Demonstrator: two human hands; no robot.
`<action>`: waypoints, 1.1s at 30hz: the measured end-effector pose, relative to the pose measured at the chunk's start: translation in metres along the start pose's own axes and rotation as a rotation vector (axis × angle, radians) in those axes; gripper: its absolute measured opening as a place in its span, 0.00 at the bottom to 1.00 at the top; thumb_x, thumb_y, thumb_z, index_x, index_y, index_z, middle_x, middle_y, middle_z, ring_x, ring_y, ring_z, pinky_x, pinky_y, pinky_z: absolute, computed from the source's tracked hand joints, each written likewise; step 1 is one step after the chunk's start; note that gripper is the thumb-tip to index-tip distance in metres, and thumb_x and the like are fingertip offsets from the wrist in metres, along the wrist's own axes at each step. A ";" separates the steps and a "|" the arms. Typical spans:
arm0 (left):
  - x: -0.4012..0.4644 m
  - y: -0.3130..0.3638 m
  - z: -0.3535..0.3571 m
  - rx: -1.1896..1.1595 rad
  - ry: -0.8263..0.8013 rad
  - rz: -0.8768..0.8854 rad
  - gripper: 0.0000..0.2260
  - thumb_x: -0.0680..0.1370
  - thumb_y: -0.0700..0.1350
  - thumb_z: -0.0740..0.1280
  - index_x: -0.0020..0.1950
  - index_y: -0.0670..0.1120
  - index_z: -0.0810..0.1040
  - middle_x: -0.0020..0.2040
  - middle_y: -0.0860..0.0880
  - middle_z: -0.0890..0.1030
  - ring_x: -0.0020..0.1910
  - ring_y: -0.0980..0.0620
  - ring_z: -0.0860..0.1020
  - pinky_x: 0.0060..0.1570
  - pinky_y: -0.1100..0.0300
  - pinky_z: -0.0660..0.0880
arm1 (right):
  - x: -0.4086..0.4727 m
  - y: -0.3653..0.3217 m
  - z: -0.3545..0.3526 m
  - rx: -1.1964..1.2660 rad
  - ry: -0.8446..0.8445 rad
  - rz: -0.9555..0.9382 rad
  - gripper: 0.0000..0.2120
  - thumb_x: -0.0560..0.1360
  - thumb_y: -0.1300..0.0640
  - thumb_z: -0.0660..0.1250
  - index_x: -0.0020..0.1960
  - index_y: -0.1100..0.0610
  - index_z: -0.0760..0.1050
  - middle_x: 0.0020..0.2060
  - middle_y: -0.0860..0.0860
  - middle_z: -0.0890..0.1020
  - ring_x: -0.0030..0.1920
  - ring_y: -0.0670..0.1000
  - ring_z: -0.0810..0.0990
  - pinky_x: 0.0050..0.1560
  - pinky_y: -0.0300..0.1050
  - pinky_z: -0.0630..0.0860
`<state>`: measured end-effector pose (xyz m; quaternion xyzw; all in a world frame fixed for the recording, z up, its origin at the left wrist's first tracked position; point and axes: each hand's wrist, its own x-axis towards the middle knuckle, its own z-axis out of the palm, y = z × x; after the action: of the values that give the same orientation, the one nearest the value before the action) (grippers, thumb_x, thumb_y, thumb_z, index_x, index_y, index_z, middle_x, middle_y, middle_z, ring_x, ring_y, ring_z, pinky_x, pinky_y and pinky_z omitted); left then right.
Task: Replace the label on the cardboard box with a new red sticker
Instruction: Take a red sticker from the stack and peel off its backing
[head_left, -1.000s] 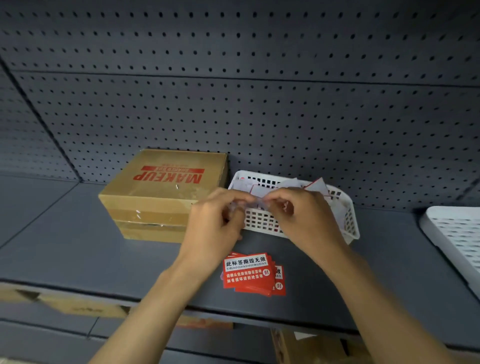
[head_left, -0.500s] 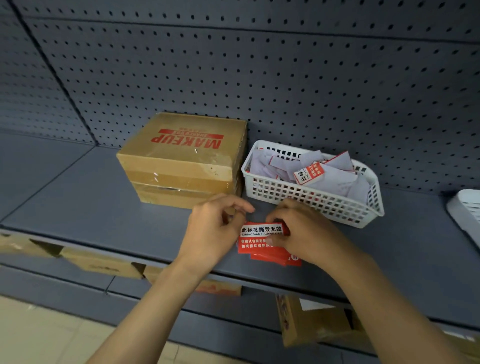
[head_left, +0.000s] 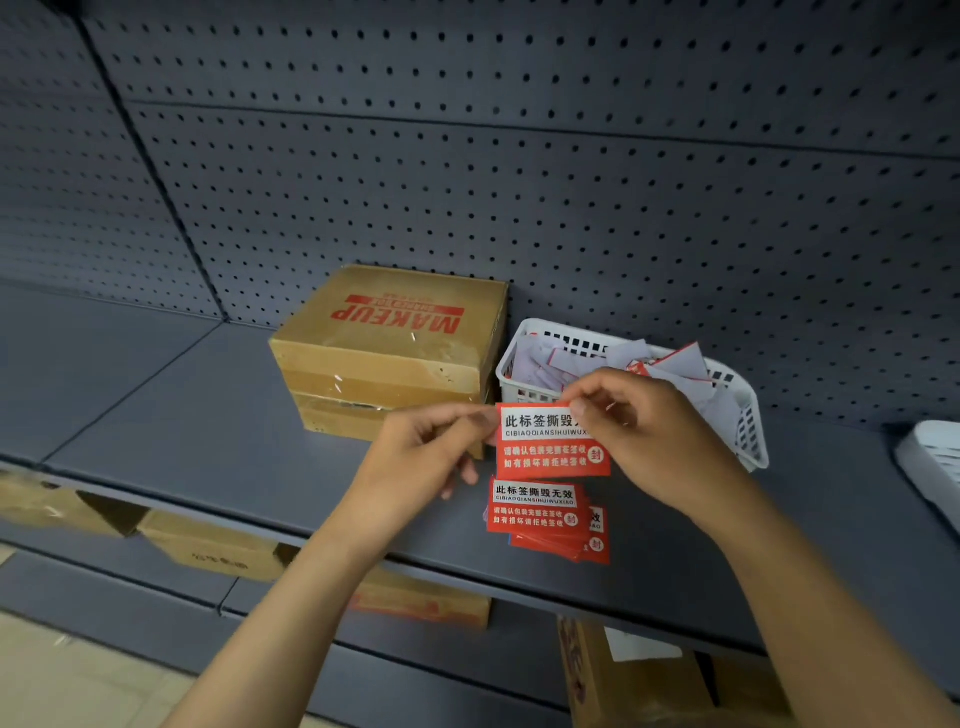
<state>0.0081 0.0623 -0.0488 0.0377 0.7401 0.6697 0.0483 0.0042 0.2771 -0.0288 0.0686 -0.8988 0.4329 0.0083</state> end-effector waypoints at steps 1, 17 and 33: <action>0.000 0.004 -0.001 -0.013 -0.006 0.011 0.07 0.79 0.42 0.68 0.48 0.47 0.87 0.37 0.47 0.85 0.25 0.57 0.74 0.22 0.66 0.67 | 0.001 -0.004 -0.003 0.003 0.006 -0.013 0.08 0.81 0.51 0.64 0.54 0.49 0.81 0.50 0.46 0.83 0.51 0.44 0.82 0.45 0.38 0.78; -0.003 0.035 -0.013 -0.121 0.014 0.065 0.04 0.78 0.34 0.67 0.45 0.41 0.80 0.36 0.47 0.86 0.28 0.55 0.77 0.29 0.66 0.73 | -0.004 -0.040 -0.022 0.568 0.106 0.021 0.06 0.75 0.58 0.72 0.51 0.57 0.83 0.41 0.51 0.89 0.40 0.46 0.87 0.45 0.37 0.82; -0.016 0.054 -0.023 -0.047 -0.247 0.088 0.13 0.72 0.41 0.75 0.56 0.45 0.84 0.50 0.47 0.87 0.49 0.50 0.86 0.52 0.60 0.80 | -0.007 -0.063 -0.015 0.567 0.284 -0.015 0.05 0.79 0.58 0.69 0.51 0.51 0.82 0.38 0.49 0.88 0.31 0.47 0.80 0.33 0.38 0.78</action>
<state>0.0205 0.0432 0.0074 0.1513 0.7102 0.6786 0.1104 0.0187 0.2514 0.0289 0.0140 -0.7315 0.6715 0.1174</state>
